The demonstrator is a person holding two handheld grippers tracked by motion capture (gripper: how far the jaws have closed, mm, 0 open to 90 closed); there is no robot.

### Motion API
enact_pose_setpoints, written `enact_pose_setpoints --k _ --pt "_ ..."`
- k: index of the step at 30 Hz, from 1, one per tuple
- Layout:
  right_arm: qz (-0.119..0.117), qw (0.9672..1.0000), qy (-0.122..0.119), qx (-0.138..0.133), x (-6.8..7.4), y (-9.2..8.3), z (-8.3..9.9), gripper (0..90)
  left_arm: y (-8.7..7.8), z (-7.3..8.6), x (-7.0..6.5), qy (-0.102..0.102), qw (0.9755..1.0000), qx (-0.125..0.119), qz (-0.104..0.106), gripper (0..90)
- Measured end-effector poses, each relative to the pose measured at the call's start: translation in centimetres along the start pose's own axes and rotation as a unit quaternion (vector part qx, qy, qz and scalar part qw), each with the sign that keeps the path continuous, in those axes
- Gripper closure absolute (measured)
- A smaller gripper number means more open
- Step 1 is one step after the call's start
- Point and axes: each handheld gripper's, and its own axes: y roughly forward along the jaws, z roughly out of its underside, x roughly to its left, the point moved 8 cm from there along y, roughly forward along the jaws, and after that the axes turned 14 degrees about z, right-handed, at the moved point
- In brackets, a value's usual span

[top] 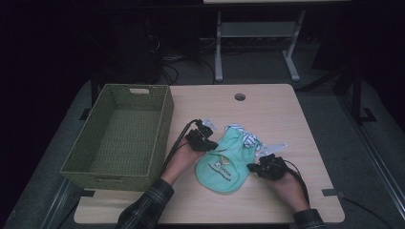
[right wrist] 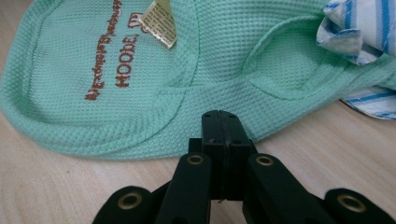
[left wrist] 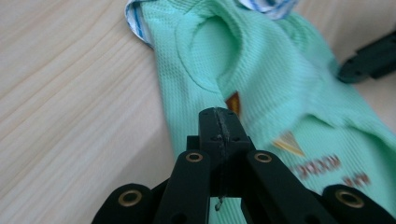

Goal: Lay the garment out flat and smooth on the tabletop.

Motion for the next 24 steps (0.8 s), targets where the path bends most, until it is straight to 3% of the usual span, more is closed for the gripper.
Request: enact_pose_setpoints --k 5,8,15,19,24 --pt "0.002 1.0 0.001 0.0 0.0 0.0 0.0 90.0 1.6 0.2 0.5 -0.002 0.9999 0.008 -0.007 89.4" --pt "0.003 1.0 0.0 -0.001 0.0 0.0 0.0 90.0 2.0 0.9 1.1 -0.005 0.9995 0.024 -0.018 89.5" --pt "0.007 1.0 0.002 0.002 -0.3 -0.1 0.2 90.0 1.1 1.6 1.6 -0.014 0.9992 0.023 -0.03 89.7" --pt "0.014 0.9999 0.005 0.008 -1.1 -0.3 0.5 90.0 0.8 2.2 1.4 -0.01 0.9988 0.033 -0.034 89.7" --pt "0.02 0.9997 0.012 0.013 -1.9 -0.5 0.8 90.0 0.6 3.3 -0.7 -0.013 0.999 0.042 -0.009 89.7"
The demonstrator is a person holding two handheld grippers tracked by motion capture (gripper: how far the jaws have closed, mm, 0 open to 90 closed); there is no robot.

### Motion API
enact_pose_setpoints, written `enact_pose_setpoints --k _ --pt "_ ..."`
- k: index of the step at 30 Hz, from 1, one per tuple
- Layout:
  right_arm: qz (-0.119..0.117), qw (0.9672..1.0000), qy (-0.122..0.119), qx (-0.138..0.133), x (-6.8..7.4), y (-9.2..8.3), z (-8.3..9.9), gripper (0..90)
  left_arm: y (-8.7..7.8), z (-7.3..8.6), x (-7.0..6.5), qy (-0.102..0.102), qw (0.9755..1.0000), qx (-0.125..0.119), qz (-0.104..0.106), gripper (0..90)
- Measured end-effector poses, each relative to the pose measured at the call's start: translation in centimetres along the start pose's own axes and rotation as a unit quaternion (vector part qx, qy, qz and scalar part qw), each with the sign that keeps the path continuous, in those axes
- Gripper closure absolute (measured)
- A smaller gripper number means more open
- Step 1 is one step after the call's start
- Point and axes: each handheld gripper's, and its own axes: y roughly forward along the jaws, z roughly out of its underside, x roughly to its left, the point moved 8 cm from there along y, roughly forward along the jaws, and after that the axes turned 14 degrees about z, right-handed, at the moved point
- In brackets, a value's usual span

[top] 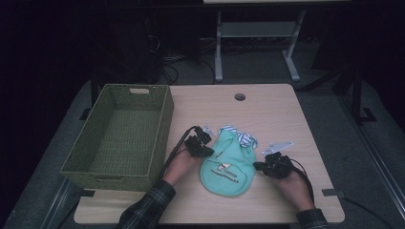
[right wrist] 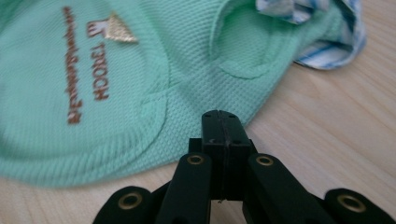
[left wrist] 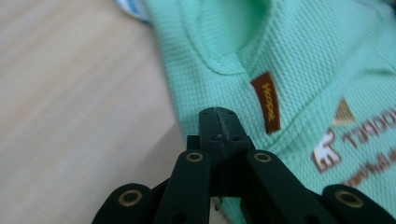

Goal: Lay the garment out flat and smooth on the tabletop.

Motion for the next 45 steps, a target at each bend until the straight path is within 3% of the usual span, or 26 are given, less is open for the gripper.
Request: enact_pose_setpoints --k 6,12,14,17,20,24,30,38,40,45 --pt "0.013 0.9999 -0.009 0.002 -0.7 -0.1 0.2 90.0 0.1 1.2 -2.4 0.004 0.9995 0.003 0.03 89.7" --pt "0.009 0.9999 -0.013 0.003 -0.9 -0.3 0.0 89.9 0.1 1.9 -3.7 0.015 0.9993 0.004 0.033 89.7" --pt "0.006 0.9998 -0.006 -0.019 -1.3 -0.5 -1.2 88.4 0.2 1.9 -3.7 0.012 0.9993 0.001 0.034 89.7" --pt "0.001 0.9996 0.007 -0.028 -2.2 -0.1 -2.7 83.6 0.2 1.9 -3.8 0.016 0.9994 0.004 0.03 89.7" --pt "0.004 0.9994 0.021 -0.029 -3.6 1.2 -3.7 81.9 0.2 1.8 -3.8 0.021 0.9994 0.006 0.026 89.7" --pt "-0.005 0.9974 0.06 -0.039 -5.4 3.1 -5.6 78.0 0.2 1.8 -3.8 0.018 0.9994 0.004 0.03 89.7" --pt "-0.01 0.9979 0.049 -0.041 -5.2 4.1 -7.3 72.7 0.2 1.8 -3.8 0.022 0.9994 0.004 0.027 89.7" --pt "-0.014 0.9996 0.019 -0.018 -3.6 5.6 -7.3 72.1 0.2 1.8 -3.8 0.021 0.9994 0.003 0.028 89.7" --pt "-0.001 0.9999 0.005 -0.01 -3.4 6.3 -6.9 73.8 0.2 1.8 -3.8 0.02 0.9994 0.003 0.028 89.7" --pt "0.008 0.9999 0.008 -0.01 -3.7 6.1 -6.8 85.2 0.2 1.8 -3.9 0.023 0.9994 0.005 0.025 89.8"
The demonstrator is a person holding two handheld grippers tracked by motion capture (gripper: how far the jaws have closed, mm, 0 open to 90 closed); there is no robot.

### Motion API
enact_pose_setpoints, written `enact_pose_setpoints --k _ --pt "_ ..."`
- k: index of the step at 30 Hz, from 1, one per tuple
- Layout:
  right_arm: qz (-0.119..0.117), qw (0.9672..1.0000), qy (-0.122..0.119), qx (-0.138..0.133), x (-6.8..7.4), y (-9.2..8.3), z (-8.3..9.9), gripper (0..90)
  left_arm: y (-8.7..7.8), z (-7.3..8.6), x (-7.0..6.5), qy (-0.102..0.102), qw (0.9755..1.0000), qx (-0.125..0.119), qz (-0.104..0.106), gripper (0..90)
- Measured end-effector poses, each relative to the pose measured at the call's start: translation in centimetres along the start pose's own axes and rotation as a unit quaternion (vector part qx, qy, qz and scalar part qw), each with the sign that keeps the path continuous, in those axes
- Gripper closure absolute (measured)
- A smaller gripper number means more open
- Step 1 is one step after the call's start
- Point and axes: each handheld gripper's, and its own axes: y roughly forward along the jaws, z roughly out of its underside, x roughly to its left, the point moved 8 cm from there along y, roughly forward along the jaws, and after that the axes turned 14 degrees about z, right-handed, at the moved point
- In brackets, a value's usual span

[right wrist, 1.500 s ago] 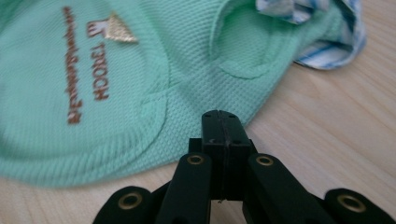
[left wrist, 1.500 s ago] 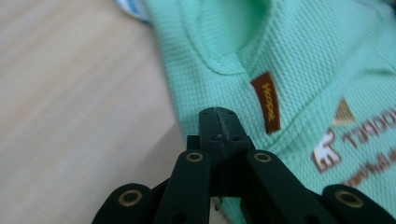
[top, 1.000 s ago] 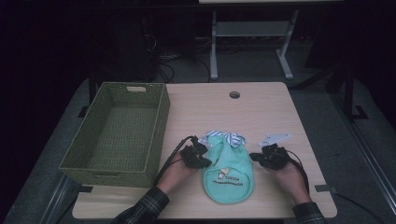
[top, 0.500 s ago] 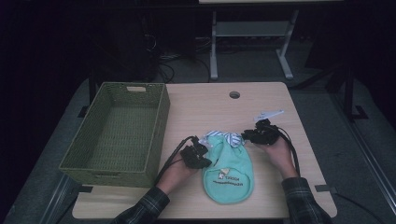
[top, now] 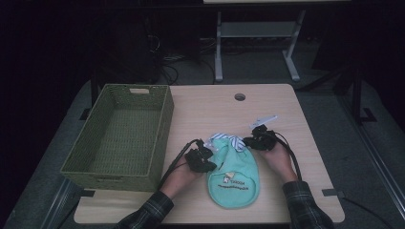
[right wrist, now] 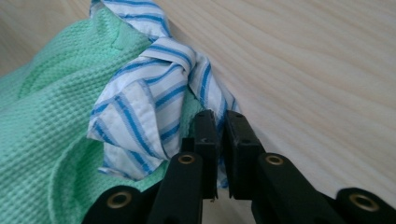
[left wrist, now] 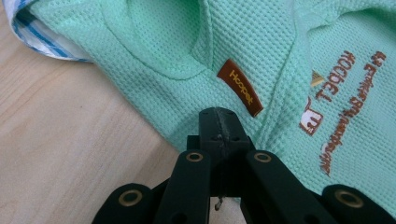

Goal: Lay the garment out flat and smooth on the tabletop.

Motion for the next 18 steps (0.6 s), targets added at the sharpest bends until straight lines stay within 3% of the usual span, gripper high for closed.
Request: enact_pose_setpoints --k 9,16,18 --pt "0.043 0.999 -0.01 -0.012 -2.4 -0.2 -0.5 86.7 0.0 0.0 0.0 0.0 1.0 0.001 -0.002 89.8" --pt "0.017 0.9995 0.007 -0.024 -2.0 -0.5 -0.2 78.4 0.0 0.0 0.1 -0.005 0.9999 -0.004 0.009 89.6" --pt "0.012 0.9994 0.017 -0.029 -2.1 -1.0 -0.2 74.5 0.1 -0.2 0.0 -0.016 0.9996 -0.021 0.014 85.2"
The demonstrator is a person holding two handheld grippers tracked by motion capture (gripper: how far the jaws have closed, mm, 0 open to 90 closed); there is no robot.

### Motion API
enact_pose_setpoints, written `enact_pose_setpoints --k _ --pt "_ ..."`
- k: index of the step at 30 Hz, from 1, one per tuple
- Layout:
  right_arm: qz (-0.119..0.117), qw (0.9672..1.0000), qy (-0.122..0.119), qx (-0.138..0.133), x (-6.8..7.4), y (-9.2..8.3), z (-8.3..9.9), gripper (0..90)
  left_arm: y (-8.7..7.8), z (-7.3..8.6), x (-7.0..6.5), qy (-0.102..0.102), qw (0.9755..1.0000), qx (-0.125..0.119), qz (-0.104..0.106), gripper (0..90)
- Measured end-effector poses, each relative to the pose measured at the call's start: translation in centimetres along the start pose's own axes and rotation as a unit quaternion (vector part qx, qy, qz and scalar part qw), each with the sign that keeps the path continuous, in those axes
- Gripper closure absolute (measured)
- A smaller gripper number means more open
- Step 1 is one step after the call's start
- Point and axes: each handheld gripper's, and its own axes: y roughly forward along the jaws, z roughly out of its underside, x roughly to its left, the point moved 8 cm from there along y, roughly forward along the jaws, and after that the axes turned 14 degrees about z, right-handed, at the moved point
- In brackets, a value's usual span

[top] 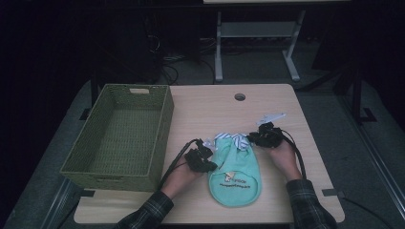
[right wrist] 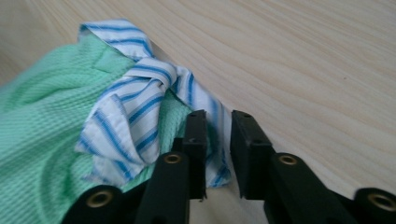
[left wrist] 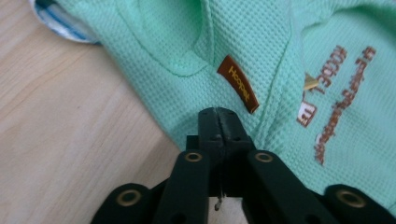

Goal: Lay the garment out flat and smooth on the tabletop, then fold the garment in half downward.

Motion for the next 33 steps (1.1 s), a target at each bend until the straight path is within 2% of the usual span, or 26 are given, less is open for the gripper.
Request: enact_pose_setpoints --k 3,8,12,18,22,33 --pt "-0.019 0.9997 0.014 -0.007 0.1 -0.7 -0.1 70.9 -0.3 -0.3 0.1 0.008 1.0 0.0 -0.001 82.3" --pt "-0.029 0.9995 0.012 -0.01 0.1 -1.3 -0.2 66.0 -0.7 -1.3 0.5 0.004 0.9999 -0.014 -0.004 75.8" --pt "-0.025 0.9995 0.011 -0.016 0.0 -1.6 -0.4 64.3 -1.5 -2.3 1.3 0.009 0.9996 -0.024 -0.007 68.7" --pt "-0.022 0.9995 0.016 -0.013 -0.3 -1.6 -0.4 63.3 -2.4 -3.7 3.0 0.009 0.999 -0.036 -0.023 66.2" --pt "-0.021 0.9996 0.011 -0.014 -0.4 -1.5 -0.6 62.3 -2.9 -4.8 4.3 0.007 0.9984 -0.044 -0.036 63.8" --pt "-0.018 0.9997 0.01 -0.015 -0.4 -0.9 -1.1 59.3 -3.0 -7.6 7.3 0.01 0.997 -0.055 -0.053 53.5"
